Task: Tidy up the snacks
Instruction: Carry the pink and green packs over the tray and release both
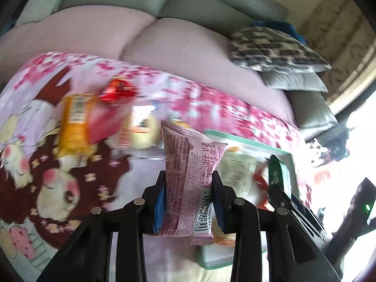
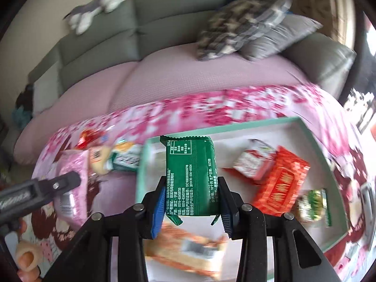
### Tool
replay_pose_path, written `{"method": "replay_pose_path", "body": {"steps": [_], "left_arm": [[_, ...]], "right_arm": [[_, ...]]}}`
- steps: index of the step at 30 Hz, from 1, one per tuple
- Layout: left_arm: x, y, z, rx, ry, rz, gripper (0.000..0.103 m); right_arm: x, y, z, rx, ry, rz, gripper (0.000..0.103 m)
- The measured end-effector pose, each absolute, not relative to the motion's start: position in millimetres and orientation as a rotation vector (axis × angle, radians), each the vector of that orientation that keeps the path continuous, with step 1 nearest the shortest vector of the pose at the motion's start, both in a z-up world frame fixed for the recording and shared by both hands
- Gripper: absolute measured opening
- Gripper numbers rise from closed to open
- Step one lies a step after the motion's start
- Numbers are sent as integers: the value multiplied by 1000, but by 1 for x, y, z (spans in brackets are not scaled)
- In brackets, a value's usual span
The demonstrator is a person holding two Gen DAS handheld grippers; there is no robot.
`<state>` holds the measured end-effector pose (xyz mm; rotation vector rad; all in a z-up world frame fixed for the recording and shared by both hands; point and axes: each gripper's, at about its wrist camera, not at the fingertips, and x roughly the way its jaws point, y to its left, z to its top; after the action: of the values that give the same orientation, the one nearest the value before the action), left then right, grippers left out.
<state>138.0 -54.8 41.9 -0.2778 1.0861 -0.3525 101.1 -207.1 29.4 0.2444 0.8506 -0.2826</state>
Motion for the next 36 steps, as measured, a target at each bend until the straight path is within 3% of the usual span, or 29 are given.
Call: {"method": "replay_pose_path", "body": {"steps": [14, 25, 26, 28, 36], "left_arm": [[136, -181, 33, -102, 1111, -541, 37], [156, -209, 19, -103, 1131, -520, 38], [157, -210, 19, -105, 1123, -517, 40], [157, -209, 19, -111, 1127, -507, 65], [149, -196, 33, -117, 1100, -487, 69]], "right_arm": [[71, -315, 20, 392, 857, -502, 43], [71, -338, 9, 438, 872, -515, 43], [71, -338, 9, 439, 872, -515, 43], [70, -340, 10, 440, 865, -518, 43], [68, -340, 14, 442, 860, -511, 43]]}}
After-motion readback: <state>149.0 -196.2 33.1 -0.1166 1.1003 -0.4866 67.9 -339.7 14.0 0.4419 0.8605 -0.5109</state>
